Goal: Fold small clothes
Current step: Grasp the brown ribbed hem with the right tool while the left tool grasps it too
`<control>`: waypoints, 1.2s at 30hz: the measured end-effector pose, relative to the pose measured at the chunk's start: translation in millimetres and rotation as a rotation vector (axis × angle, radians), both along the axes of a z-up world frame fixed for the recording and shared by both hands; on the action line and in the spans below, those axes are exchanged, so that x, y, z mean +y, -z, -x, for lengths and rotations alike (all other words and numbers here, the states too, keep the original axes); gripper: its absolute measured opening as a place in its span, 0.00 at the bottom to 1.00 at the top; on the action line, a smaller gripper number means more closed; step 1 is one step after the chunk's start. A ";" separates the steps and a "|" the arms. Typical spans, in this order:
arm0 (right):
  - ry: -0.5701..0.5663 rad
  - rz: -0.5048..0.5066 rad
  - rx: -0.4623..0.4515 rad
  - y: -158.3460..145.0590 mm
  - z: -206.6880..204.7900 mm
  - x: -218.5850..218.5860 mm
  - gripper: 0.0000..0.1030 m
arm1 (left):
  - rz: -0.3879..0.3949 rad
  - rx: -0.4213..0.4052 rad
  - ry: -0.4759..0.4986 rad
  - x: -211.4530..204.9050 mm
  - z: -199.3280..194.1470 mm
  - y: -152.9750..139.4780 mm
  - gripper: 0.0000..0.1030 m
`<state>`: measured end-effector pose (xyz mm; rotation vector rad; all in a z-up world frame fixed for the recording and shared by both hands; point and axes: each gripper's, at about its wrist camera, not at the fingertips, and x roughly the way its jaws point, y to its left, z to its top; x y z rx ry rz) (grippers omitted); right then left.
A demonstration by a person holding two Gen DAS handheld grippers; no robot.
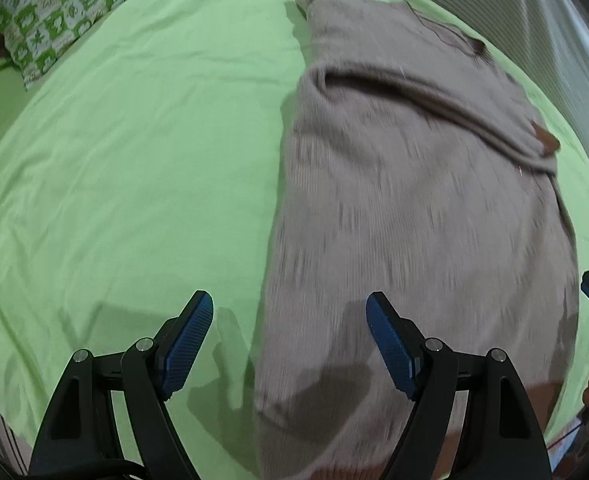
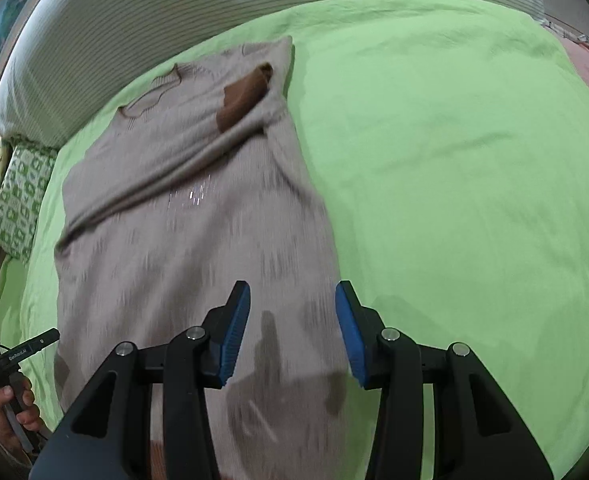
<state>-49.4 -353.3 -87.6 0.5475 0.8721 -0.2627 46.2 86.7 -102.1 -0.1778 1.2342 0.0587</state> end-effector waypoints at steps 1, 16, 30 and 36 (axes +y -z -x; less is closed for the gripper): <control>0.001 0.002 0.002 0.1 8.4 4.0 0.44 | 0.008 0.004 0.008 -1.1 6.6 -0.2 0.77; -0.009 -0.045 0.028 20.3 101.3 51.0 0.45 | 0.192 0.109 0.081 -13.1 99.1 29.8 0.78; -0.051 -0.187 0.018 49.1 107.4 76.4 0.46 | 0.346 0.112 0.113 -27.5 104.6 36.4 0.62; -0.079 -0.163 0.014 48.4 103.9 80.4 0.10 | 0.383 0.125 0.152 -39.8 97.5 41.4 0.13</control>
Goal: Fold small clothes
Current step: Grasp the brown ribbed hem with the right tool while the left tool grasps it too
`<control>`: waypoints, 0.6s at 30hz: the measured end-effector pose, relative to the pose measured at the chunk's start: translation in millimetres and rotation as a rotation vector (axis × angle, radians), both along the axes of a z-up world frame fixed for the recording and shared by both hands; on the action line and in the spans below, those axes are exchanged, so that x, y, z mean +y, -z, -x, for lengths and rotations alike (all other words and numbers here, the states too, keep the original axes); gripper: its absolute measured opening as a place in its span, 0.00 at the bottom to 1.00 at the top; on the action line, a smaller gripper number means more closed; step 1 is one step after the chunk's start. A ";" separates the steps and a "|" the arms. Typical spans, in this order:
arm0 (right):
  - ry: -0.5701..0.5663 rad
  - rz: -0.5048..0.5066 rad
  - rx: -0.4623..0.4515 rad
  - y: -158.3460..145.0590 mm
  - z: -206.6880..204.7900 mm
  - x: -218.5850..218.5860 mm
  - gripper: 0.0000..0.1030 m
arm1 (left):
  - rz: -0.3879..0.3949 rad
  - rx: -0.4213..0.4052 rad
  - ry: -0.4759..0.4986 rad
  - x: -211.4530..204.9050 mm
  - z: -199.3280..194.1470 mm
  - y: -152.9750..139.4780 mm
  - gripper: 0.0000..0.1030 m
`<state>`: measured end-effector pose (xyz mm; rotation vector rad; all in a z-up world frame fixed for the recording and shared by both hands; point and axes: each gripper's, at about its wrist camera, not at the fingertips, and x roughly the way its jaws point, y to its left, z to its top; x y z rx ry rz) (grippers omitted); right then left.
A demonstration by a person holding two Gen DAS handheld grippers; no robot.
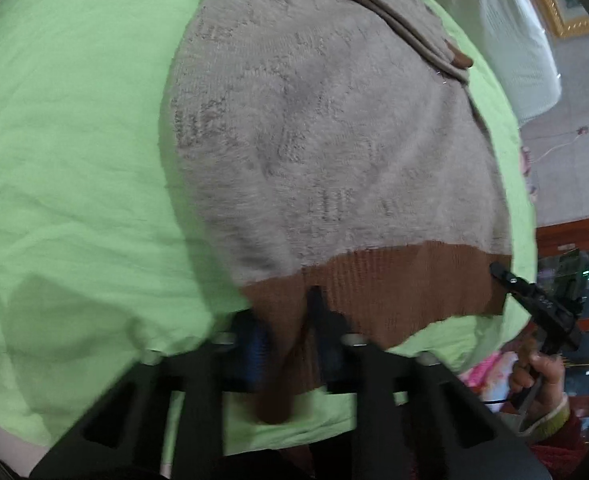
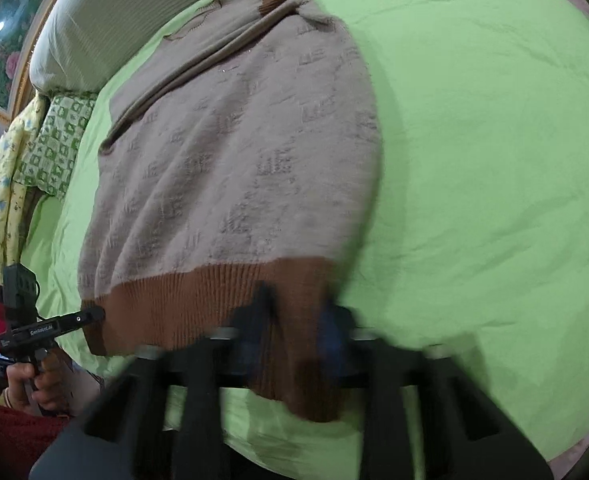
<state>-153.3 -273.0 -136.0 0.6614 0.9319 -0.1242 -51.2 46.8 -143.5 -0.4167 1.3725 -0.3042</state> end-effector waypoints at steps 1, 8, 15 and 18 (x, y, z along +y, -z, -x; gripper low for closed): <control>0.010 -0.006 -0.013 -1.3 2.9 -1.6 0.09 | 0.011 -0.005 -0.007 2.0 0.8 -0.6 0.11; 0.040 -0.036 -0.063 -12.0 38.5 -20.4 0.07 | 0.071 -0.052 -0.007 19.6 13.8 -17.3 0.09; 0.045 -0.049 -0.020 -8.3 51.9 -33.7 0.07 | 0.127 -0.061 0.015 25.9 19.7 -20.5 0.08; 0.039 -0.065 -0.033 -13.6 46.0 -34.6 0.07 | 0.135 -0.048 -0.014 29.0 15.8 -18.9 0.08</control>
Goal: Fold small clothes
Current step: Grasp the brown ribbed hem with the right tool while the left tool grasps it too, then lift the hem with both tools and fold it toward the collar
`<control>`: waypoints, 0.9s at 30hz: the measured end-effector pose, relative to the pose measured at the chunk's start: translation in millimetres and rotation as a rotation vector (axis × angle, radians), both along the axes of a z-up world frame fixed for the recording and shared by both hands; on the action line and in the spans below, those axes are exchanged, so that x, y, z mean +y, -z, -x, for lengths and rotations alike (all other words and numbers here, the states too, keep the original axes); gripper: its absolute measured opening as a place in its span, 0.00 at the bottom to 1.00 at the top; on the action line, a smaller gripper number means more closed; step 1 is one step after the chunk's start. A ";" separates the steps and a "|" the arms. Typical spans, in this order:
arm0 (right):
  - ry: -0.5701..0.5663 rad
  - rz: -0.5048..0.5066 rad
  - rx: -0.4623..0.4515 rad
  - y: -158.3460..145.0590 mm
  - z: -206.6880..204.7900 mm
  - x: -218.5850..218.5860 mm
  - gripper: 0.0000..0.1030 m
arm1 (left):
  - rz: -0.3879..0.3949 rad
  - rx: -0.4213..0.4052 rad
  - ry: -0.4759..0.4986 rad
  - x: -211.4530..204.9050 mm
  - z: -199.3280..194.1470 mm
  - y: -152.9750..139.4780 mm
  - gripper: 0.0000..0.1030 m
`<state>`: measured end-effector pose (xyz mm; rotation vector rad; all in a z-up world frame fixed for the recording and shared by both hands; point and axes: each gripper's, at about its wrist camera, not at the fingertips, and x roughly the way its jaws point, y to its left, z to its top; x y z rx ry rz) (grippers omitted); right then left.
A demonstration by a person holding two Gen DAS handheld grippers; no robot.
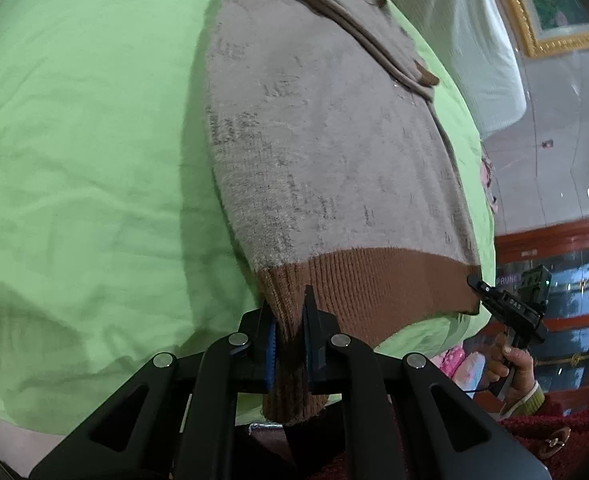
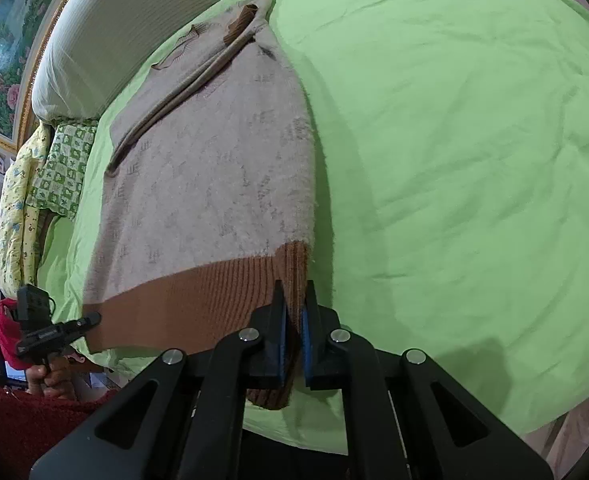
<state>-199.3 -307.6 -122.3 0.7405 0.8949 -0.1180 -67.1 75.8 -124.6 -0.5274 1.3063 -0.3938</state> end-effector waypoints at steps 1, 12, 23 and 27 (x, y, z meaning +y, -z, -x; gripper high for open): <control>-0.001 -0.009 -0.016 -2.6 -0.3 -1.6 0.07 | 0.003 -0.007 -0.003 2.6 1.2 -2.5 0.08; 0.014 -0.053 -0.234 -60.6 -53.2 -14.8 0.07 | 0.053 -0.173 -0.063 7.7 -49.5 -67.3 0.08; 0.072 -0.039 -0.441 -125.1 -184.3 -65.9 0.07 | 0.058 -0.361 -0.201 6.7 -185.4 -125.0 0.08; 0.070 -0.028 -0.439 -131.0 -231.3 -81.8 0.07 | 0.044 -0.360 -0.241 5.7 -233.1 -120.1 0.08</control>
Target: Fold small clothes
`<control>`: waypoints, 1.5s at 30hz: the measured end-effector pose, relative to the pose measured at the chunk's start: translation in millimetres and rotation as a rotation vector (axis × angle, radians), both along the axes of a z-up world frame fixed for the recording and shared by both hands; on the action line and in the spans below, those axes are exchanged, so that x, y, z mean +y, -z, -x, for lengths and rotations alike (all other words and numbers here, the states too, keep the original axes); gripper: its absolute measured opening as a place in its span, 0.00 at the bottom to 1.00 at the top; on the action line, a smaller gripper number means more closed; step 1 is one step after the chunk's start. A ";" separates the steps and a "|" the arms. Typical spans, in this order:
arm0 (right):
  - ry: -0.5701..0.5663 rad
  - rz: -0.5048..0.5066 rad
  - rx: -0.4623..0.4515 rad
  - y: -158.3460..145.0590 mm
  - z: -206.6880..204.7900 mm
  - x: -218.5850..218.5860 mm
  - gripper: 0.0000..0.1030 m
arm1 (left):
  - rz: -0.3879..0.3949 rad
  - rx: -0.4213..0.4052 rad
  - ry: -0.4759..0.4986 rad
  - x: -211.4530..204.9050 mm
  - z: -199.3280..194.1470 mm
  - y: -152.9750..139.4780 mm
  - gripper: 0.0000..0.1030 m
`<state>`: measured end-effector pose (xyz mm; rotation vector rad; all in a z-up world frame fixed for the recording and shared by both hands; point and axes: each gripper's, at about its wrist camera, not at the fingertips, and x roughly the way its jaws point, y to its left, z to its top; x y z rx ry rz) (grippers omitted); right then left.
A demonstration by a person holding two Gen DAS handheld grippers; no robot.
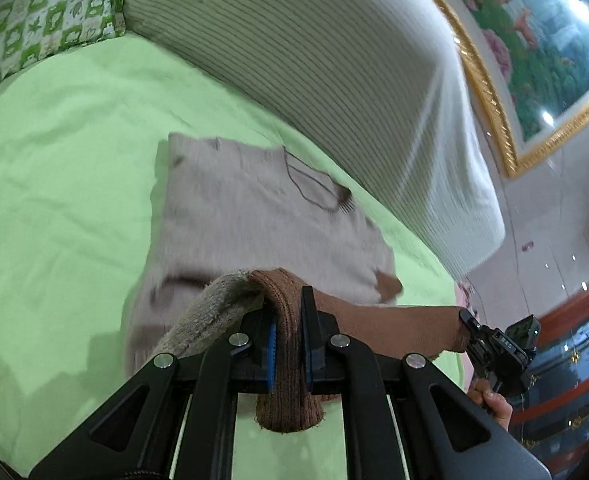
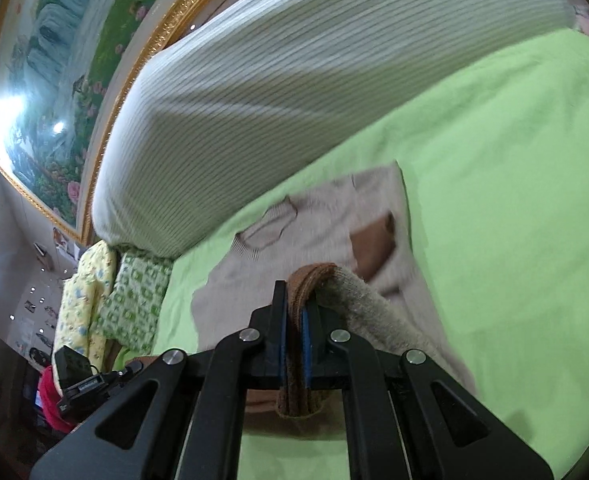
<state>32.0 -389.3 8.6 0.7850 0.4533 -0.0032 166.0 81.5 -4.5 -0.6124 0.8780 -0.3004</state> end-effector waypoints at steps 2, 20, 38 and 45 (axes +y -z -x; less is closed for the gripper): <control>-0.004 0.000 0.008 1.1 -18.9 -8.0 0.07 | 0.000 0.012 -0.021 0.1 -23.5 4.0 0.08; 0.009 0.018 0.145 45.2 -170.8 -75.1 0.07 | -0.081 0.120 -0.082 -15.3 -196.4 71.7 0.08; 0.118 -0.005 0.097 24.2 -128.2 -93.7 0.80 | -0.154 0.064 -0.128 -15.4 -168.9 39.5 0.65; 0.061 0.139 0.170 30.4 -113.8 -66.4 0.80 | -0.359 0.052 0.011 -50.0 -146.0 37.1 0.66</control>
